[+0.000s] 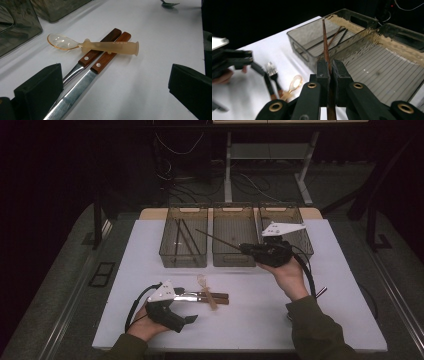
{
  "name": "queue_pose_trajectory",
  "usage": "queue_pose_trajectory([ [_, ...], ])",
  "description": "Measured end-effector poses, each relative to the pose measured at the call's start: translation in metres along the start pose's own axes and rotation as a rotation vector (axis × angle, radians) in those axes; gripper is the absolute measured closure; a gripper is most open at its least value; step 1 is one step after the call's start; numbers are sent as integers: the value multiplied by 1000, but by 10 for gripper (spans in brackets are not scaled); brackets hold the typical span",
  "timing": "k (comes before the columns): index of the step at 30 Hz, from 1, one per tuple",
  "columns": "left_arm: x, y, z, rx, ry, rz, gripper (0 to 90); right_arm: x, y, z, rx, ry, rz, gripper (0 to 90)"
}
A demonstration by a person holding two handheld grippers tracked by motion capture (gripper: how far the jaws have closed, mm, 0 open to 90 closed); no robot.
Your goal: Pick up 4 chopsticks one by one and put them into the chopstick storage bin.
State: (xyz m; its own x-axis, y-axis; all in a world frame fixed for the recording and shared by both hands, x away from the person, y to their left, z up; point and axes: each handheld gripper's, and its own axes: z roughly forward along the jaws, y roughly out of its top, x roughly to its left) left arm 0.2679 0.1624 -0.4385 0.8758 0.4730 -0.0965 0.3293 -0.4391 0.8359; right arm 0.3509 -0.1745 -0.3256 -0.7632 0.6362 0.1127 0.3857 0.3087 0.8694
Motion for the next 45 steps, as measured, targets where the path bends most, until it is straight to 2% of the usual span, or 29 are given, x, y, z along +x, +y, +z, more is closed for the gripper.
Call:
queue_pose_trajectory([
  [6, -1, 0, 0, -1, -2, -1, 0, -3, 15, 20, 1, -31, 19, 851],
  [11, -1, 0, 1, -2, -2, -10, 0, -7, 24, 37, 3, -50, 56, 851],
  [16, 0, 0, 1, -3, -2, -12, 0, -6, 30, 58, 23, -80, 74, 851],
  [31, 2, 1, 0, 4, 2, -13, 0, -6, 55, 116, 80, -185, 70, 851],
  [33, 2, 1, 0, 6, 3, -10, 0, -7, 57, 127, 90, -198, 63, 851],
  [38, 1, 1, 1, -1, -7, -13, 0, -6, 58, 150, 110, -202, 100, 851],
  [45, 2, 1, 1, 4, -11, -16, 0, -6, 58, 178, 149, -220, 113, 851],
])
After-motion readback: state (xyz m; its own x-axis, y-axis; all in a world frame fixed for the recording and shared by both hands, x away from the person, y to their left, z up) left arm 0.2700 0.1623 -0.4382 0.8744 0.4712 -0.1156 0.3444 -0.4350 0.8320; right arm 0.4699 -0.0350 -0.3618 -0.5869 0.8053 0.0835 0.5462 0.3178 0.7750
